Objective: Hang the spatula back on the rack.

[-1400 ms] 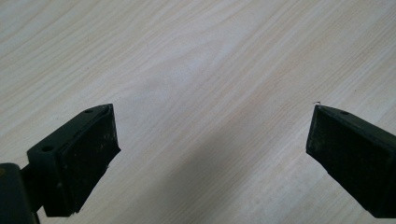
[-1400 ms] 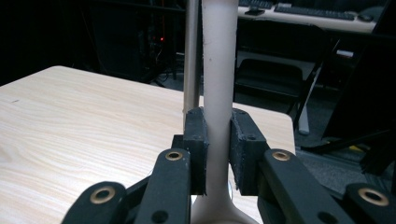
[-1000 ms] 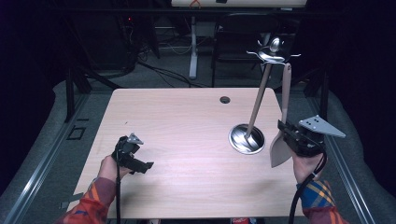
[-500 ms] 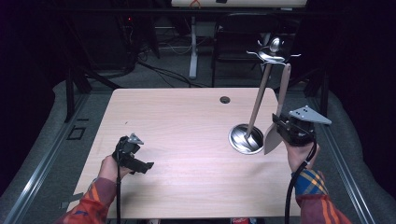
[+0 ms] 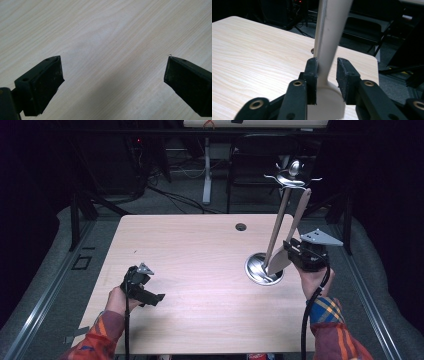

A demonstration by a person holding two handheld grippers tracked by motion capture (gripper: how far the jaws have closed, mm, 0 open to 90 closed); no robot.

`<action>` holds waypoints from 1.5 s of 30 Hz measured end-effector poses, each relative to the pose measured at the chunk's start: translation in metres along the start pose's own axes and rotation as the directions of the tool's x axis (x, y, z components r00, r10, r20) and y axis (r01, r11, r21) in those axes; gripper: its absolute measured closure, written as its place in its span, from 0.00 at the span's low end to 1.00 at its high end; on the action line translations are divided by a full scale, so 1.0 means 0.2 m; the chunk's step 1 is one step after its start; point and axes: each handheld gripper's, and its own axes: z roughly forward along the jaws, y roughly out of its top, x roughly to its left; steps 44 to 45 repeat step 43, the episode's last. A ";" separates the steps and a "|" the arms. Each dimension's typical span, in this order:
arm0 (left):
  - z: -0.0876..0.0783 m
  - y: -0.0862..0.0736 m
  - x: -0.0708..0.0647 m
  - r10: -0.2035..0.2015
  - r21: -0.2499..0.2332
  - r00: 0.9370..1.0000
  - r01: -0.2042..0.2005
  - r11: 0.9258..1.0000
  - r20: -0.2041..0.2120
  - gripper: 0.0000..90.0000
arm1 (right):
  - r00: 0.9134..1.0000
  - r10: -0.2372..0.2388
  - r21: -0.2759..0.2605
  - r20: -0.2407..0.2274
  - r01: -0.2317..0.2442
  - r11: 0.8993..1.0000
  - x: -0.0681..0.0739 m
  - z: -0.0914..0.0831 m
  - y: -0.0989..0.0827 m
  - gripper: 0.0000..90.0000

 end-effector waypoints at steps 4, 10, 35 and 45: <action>0.00 0.00 0.00 0.001 0.001 1.000 -0.001 1.000 -0.002 0.02 | 1.000 -0.013 0.022 -0.007 0.013 1.000 0.00 0.00 0.00 0.77; 0.00 0.00 0.00 0.001 0.000 1.000 -0.001 1.000 -0.003 0.02 | 1.000 -0.014 0.046 -0.021 0.015 0.999 0.00 0.00 0.00 0.75; 0.00 0.00 0.00 0.006 0.007 1.000 -0.006 1.000 0.008 0.00 | 0.974 -0.012 0.489 -0.227 0.125 0.864 0.15 -0.02 -0.34 0.00; 0.04 -0.01 0.02 -0.006 0.033 1.000 0.005 0.999 0.027 0.00 | 0.973 -0.026 0.551 -0.230 0.152 0.821 0.16 -0.02 -0.43 0.00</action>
